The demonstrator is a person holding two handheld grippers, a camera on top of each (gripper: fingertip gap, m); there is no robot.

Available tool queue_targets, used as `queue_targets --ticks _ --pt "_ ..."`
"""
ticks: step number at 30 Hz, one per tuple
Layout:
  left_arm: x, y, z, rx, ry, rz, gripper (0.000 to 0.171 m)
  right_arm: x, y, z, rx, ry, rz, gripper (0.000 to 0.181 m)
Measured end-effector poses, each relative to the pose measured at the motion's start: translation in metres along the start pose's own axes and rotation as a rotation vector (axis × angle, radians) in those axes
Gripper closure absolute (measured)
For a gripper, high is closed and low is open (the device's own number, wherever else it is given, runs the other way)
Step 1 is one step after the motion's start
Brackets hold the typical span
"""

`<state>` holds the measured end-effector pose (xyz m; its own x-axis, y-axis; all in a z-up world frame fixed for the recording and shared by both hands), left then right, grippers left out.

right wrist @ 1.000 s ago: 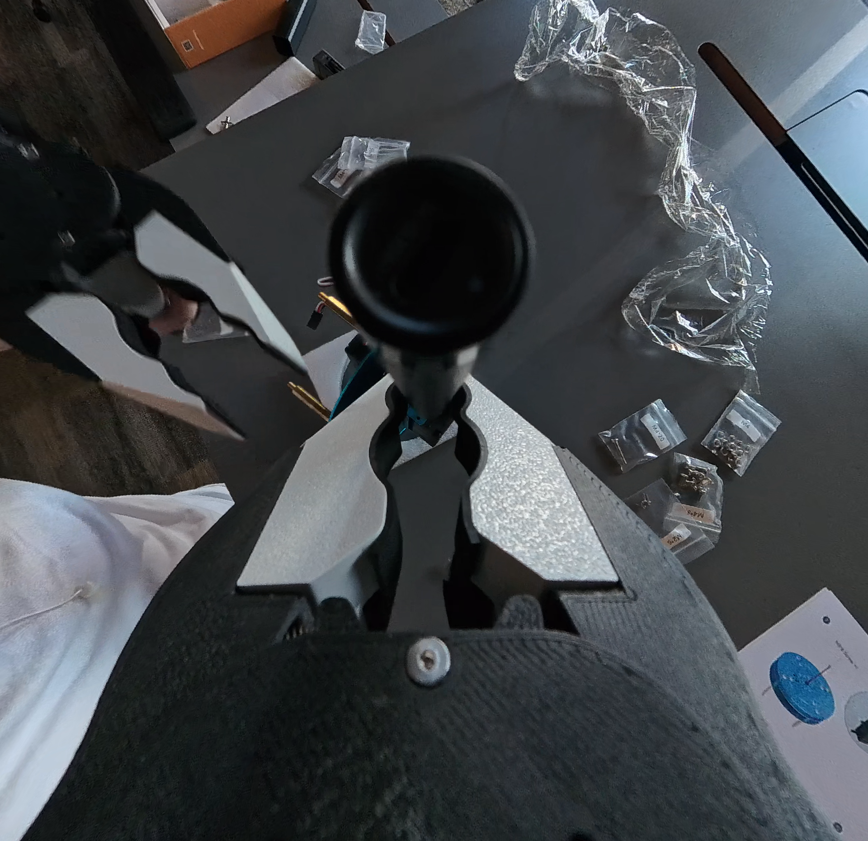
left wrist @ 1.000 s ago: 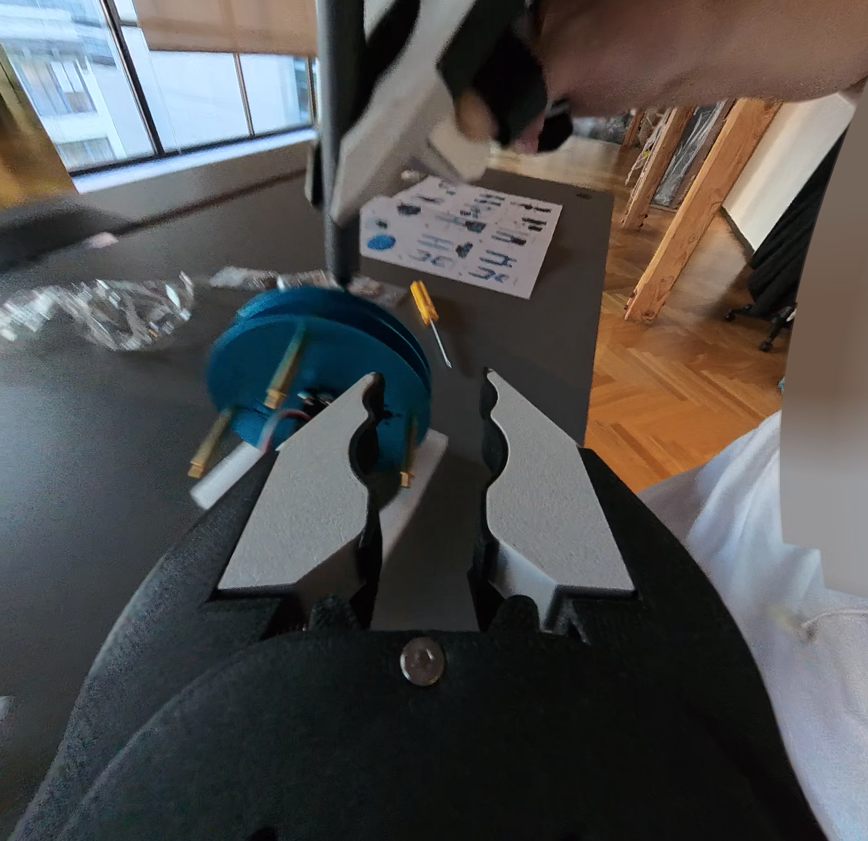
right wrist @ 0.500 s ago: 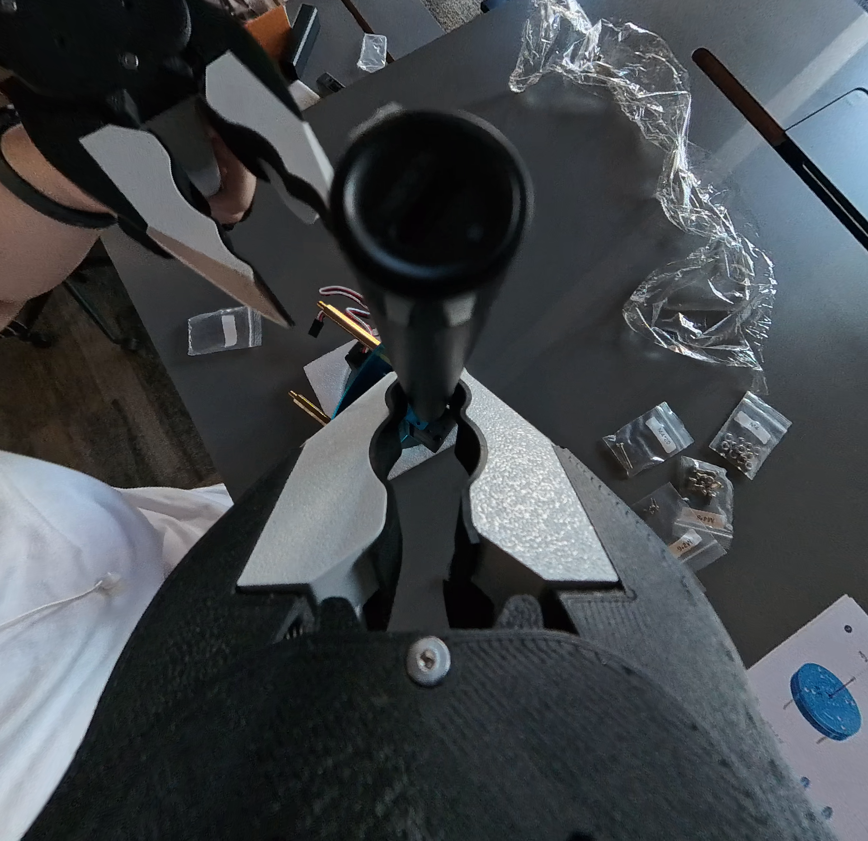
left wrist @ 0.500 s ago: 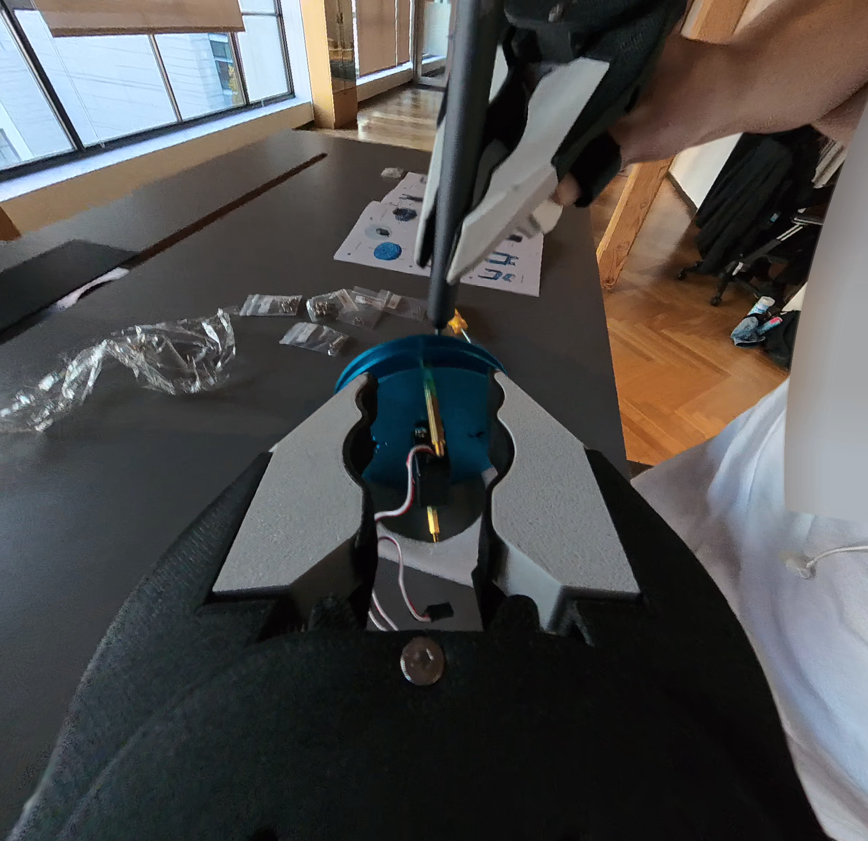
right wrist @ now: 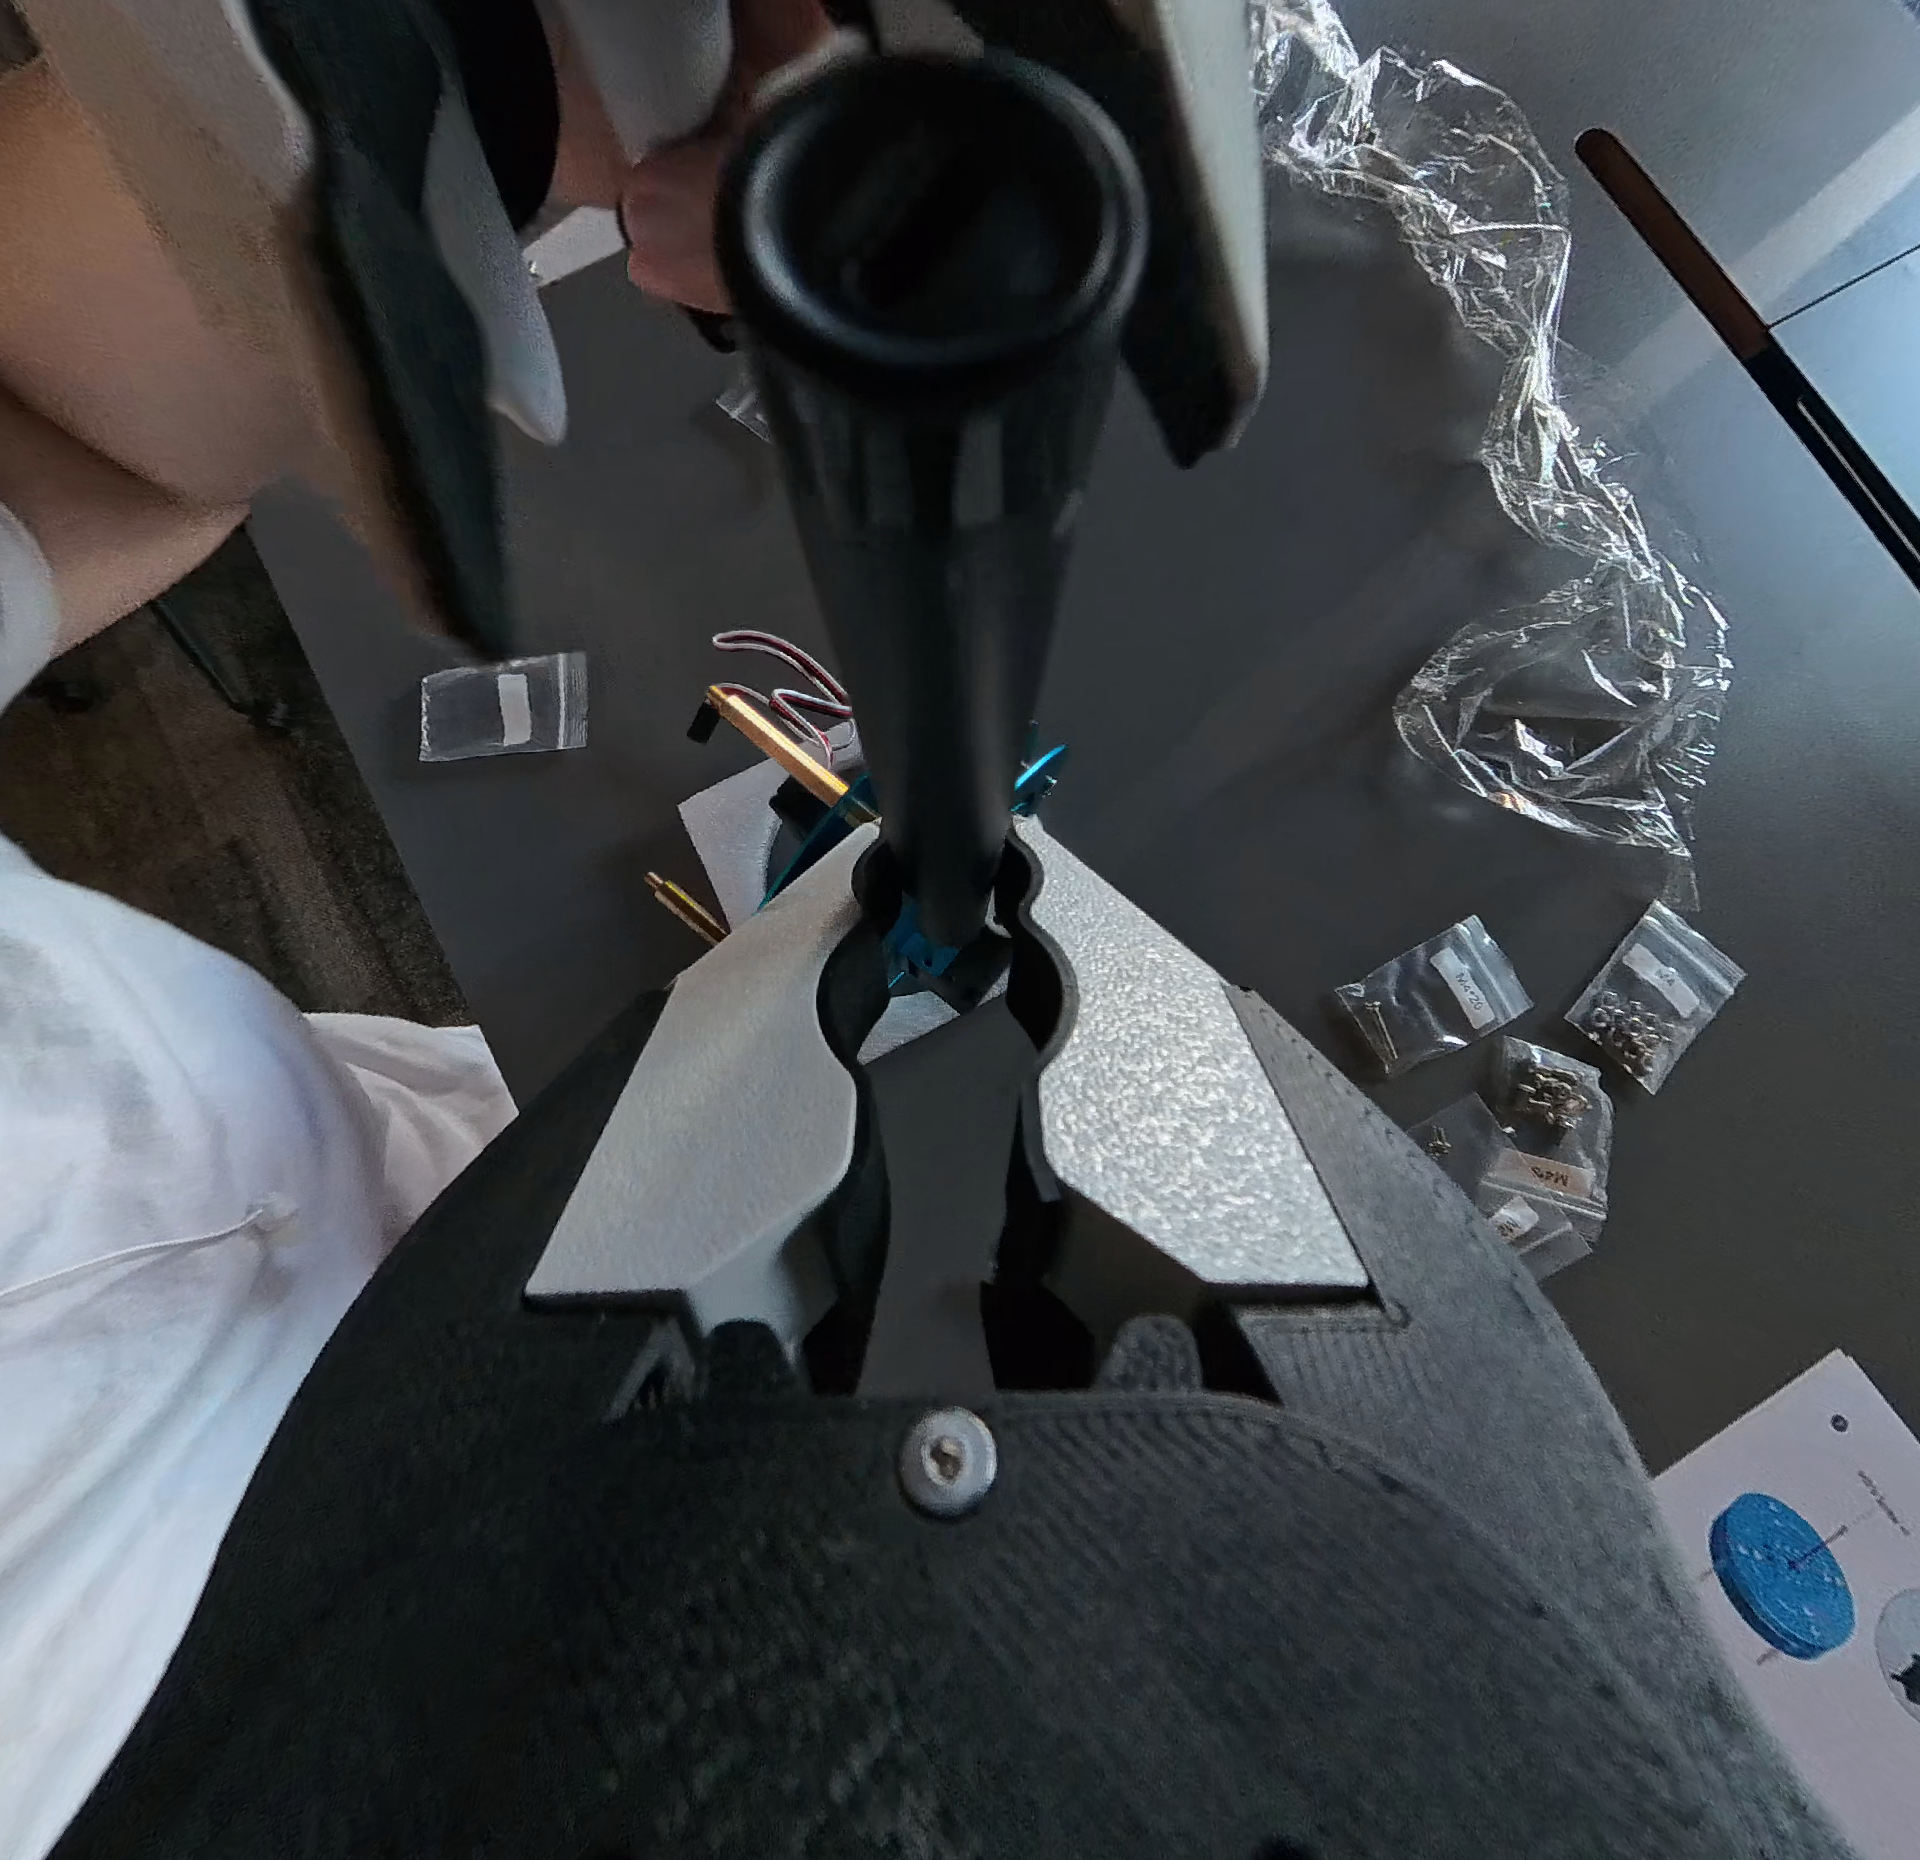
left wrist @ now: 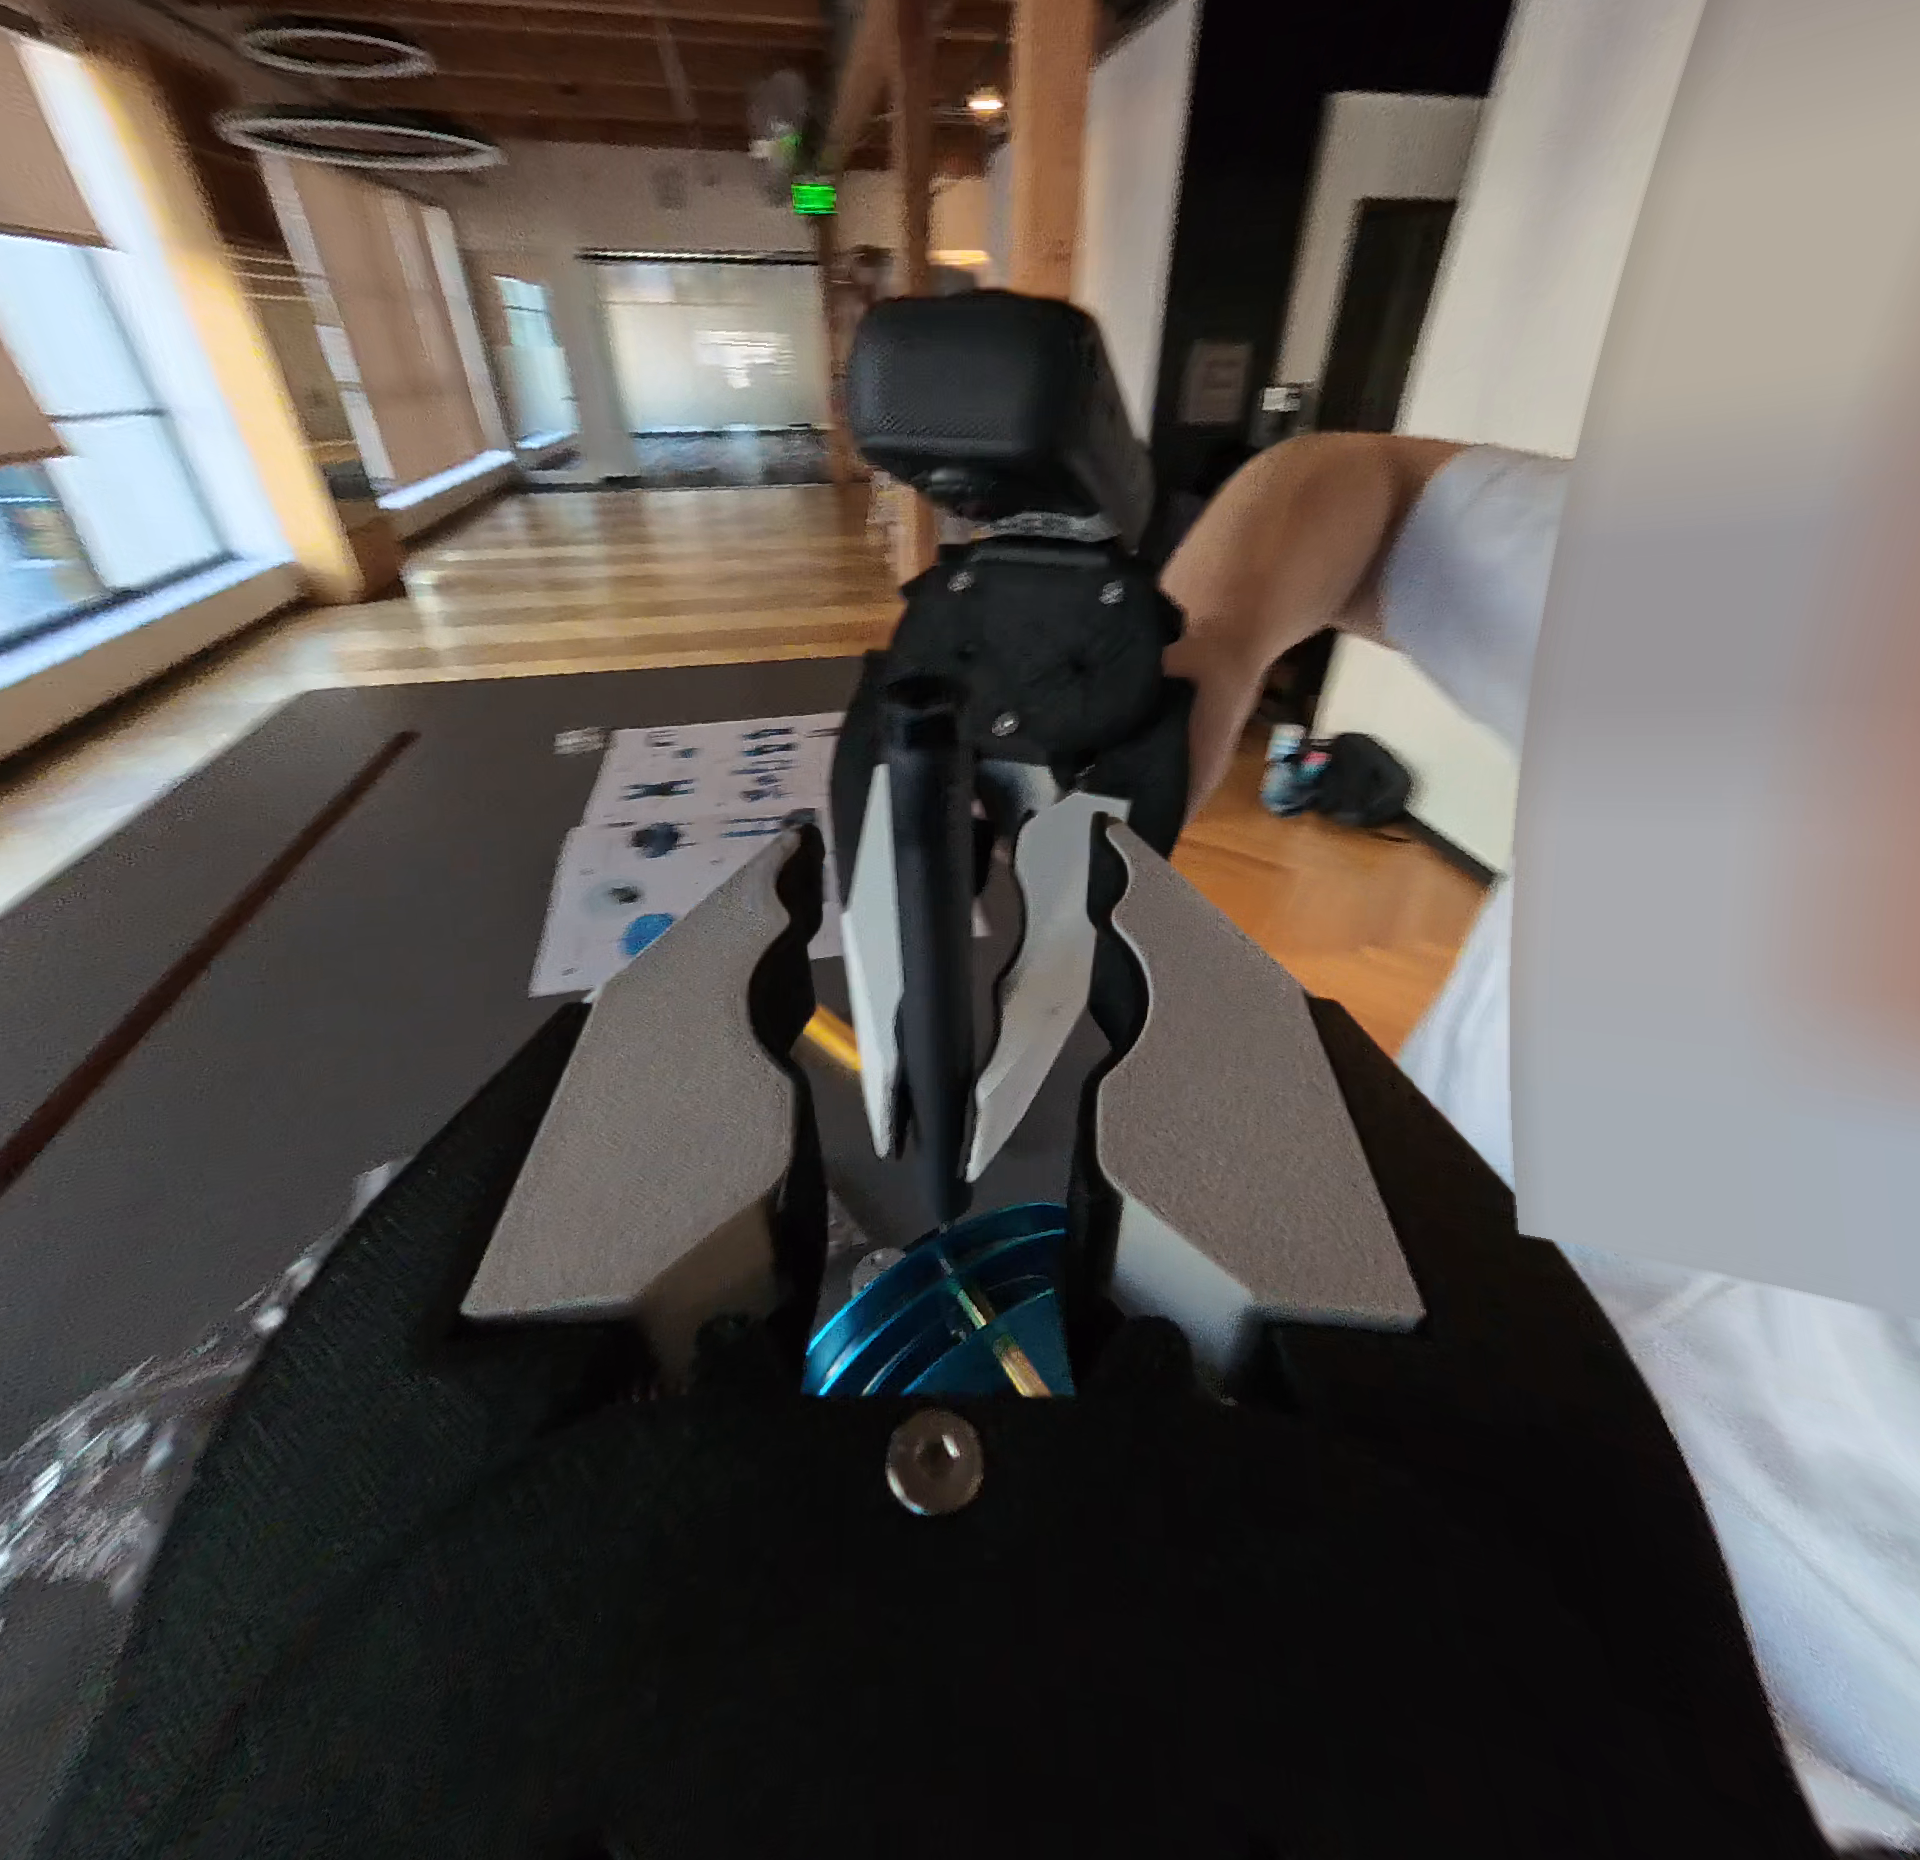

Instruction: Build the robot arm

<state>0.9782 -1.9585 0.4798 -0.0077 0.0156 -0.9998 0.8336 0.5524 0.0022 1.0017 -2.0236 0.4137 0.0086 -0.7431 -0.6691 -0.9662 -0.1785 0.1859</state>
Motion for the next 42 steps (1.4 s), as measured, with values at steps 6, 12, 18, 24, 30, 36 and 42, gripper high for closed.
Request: queue_targets --ticks 6,12,18,24,30,36,42 --pt "-0.005 0.004 0.015 0.117 0.028 0.02 0.133 0.002 0.002 0.0 -0.01 -0.01 0.017 0.164" --pt "-0.001 -0.005 0.023 0.166 0.012 0.039 0.157 0.008 0.007 -0.003 0.012 -0.032 -0.014 0.164" --pt "-0.001 -0.01 0.023 0.168 0.012 0.046 0.157 0.01 0.01 -0.003 0.012 -0.056 -0.035 0.164" --pt "-0.001 -0.012 0.023 0.161 0.013 0.055 0.157 0.01 0.01 -0.003 0.022 -0.064 -0.059 0.164" --pt "-0.002 -0.013 0.023 0.142 0.026 0.027 0.146 0.009 0.008 -0.003 0.016 -0.086 -0.059 0.164" --pt "-0.008 -0.009 0.02 0.013 0.061 -0.008 0.13 0.009 0.009 -0.001 0.016 -0.104 -0.083 0.164" --pt "0.0 -0.013 0.02 -0.085 0.153 0.054 0.144 0.01 0.01 -0.001 0.013 -0.131 -0.103 0.164"
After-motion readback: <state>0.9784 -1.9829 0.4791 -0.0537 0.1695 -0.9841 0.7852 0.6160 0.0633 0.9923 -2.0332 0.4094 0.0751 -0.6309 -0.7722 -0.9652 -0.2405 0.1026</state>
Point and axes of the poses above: each gripper's, where its closed fingertips meet, z out along the fingers, x out of its underside, y = z × x across the jaws, the point moved 5 cm from there along -z, back along the fingers, and after that the axes turned 15 degrees about -x, right-handed, at the moved point
